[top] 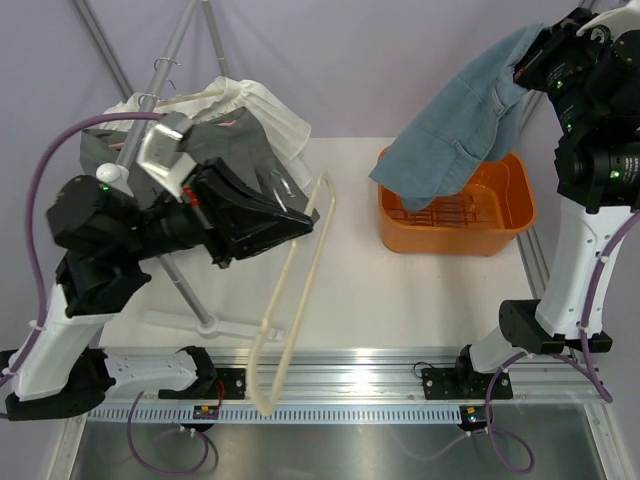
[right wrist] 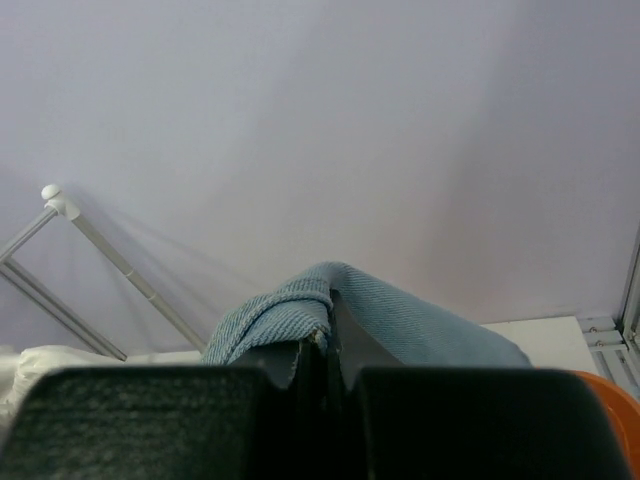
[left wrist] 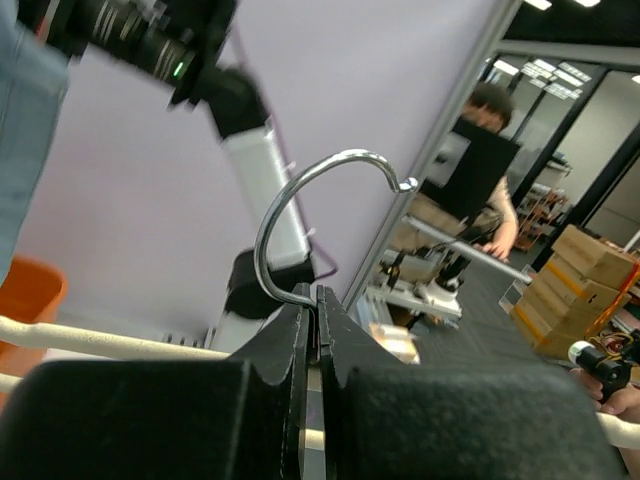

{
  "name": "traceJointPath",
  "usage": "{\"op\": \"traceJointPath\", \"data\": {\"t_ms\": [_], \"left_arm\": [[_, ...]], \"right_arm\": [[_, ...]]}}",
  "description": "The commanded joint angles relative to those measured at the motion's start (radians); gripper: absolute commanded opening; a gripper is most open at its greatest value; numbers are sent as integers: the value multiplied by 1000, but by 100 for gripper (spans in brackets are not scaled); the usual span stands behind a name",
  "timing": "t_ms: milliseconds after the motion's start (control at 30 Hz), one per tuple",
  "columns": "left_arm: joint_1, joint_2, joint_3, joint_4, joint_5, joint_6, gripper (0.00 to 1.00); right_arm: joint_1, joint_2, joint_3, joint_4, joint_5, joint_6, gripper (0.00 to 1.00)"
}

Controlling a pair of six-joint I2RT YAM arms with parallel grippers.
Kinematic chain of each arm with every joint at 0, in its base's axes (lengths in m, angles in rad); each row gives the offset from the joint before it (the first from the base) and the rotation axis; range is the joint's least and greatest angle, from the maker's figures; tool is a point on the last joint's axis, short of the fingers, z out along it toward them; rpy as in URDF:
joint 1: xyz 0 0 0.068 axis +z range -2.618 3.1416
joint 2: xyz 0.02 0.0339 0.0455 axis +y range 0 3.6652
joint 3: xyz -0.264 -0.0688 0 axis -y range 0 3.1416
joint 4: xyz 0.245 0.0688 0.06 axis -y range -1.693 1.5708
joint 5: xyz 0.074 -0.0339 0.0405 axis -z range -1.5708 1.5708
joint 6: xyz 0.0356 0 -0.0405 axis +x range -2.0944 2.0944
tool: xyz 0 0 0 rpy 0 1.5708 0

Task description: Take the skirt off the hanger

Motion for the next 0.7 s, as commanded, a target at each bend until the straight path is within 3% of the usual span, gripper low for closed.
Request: {"op": "traceJointPath", "data": {"t_ms": [0,333,367,433,567,667], "left_arm": [[-1,-2,-54,3,-27,30,0],[-1,14,-134,31,105,12,0],[-1,18,-132,29,117,10,0],[-1,21,-128,29,154,4,0],[-1,17,-128,28,197,-10,0],[-1,-3,-149,28,209,-11,0]], "right_arm": [[-26,-2,-2,86,-16,-3,0],[-55,-30,-287,94,-13,-52,3],[-55,-30,-306,66,-19,-54,43],[-55,-21,-346,17,-45,-44,97],[-54,-39,-390,-155,-171,24,99],[-54,-181,-560,-82,-397,136,99]]}}
